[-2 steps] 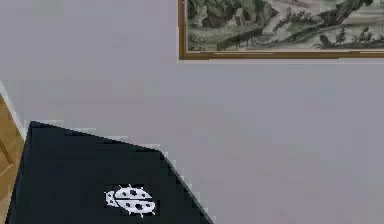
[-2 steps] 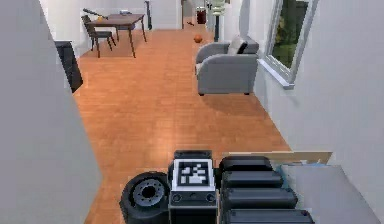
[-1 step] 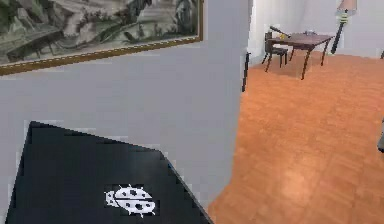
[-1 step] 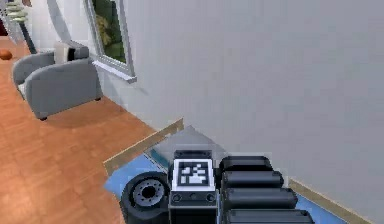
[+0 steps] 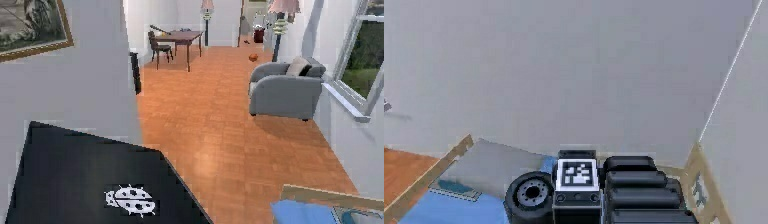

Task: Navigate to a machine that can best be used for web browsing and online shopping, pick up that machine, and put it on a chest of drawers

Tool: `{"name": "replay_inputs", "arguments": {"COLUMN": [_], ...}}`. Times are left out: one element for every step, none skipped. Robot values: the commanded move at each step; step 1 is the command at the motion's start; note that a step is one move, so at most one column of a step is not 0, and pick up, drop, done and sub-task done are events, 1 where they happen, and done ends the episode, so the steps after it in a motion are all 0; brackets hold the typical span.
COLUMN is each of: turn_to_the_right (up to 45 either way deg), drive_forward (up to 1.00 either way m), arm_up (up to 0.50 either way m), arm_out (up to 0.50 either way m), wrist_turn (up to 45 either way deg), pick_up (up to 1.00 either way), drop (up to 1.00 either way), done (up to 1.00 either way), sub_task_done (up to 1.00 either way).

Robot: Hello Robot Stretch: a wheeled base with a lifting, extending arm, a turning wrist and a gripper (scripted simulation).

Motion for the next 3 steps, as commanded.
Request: {"name": "replay_inputs", "arguments": {"turn_to_the_right": [0.0,6.0,0.0], "drive_forward": [1.0,0.0,0.35], "arm_up": [0.0,0.0,0.0], "arm_out": [0.0,0.0,0.0], "wrist_turn": [0.0,0.0,0.0], "pick_up": [0.0,0.0,0.0], "drop": [0.0,0.0,0.0], "done": [0.0,0.0,0.0], "sub_task_done": [0.0,0.0,0.0]}}
